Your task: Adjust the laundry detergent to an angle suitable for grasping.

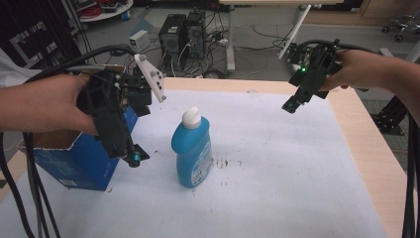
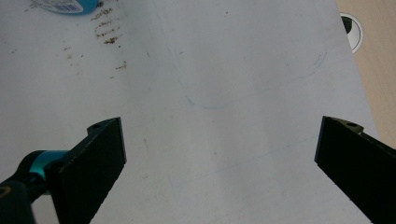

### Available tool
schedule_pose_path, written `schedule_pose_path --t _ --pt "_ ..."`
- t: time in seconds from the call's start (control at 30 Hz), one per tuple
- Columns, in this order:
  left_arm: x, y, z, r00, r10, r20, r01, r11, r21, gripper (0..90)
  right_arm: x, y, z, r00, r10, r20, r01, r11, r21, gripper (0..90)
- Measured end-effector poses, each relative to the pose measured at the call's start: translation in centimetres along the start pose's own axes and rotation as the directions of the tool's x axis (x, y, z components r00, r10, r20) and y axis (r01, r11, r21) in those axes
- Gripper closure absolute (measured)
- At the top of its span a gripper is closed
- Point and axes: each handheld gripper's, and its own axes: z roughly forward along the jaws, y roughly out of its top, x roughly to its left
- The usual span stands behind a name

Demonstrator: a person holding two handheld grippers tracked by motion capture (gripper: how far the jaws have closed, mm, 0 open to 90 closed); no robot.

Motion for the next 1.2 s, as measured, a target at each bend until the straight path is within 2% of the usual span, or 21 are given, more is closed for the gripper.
schedule_pose_path --t 0.17,0.33,0.5,0.8,1.2 --pt "-0.3 -0.1 0.0 1.0 -0.005 -0.007 0.005 1.0 0.007 1.7 -0.1 0.1 0.3 1.0 -0.004 -0.002 0.004 1.0 0.002 1.1" --pt "-0.6 -0.1 -0.4 0.9998 -0.009 -0.016 0.009 0.9999 -0.009 1.7 0.1 0.1 0.0 0.9999 -0.011 0.002 0.011 1.0 0.003 1.1" --pt "-0.8 0.0 -0.6 0.9997 -0.008 -0.022 0.008 1.0 -0.003 1.7 0.2 -0.1 -0.5 0.9999 -0.01 0.008 0.01 1.0 -0.008 1.1" --pt "-1.0 -0.1 -0.7 0.9998 -0.005 -0.018 0.005 1.0 -0.005 1.7 0.7 -0.1 -0.8 0.9999 -0.012 0.01 0.012 1.0 -0.001 1.1" --pt "-0.9 0.1 -0.5 0.9998 -0.011 -0.015 0.011 0.9999 0.001 1.7 0.4 -0.2 -0.6 1.0 -0.008 0.001 0.008 1.0 -0.006 1.1"
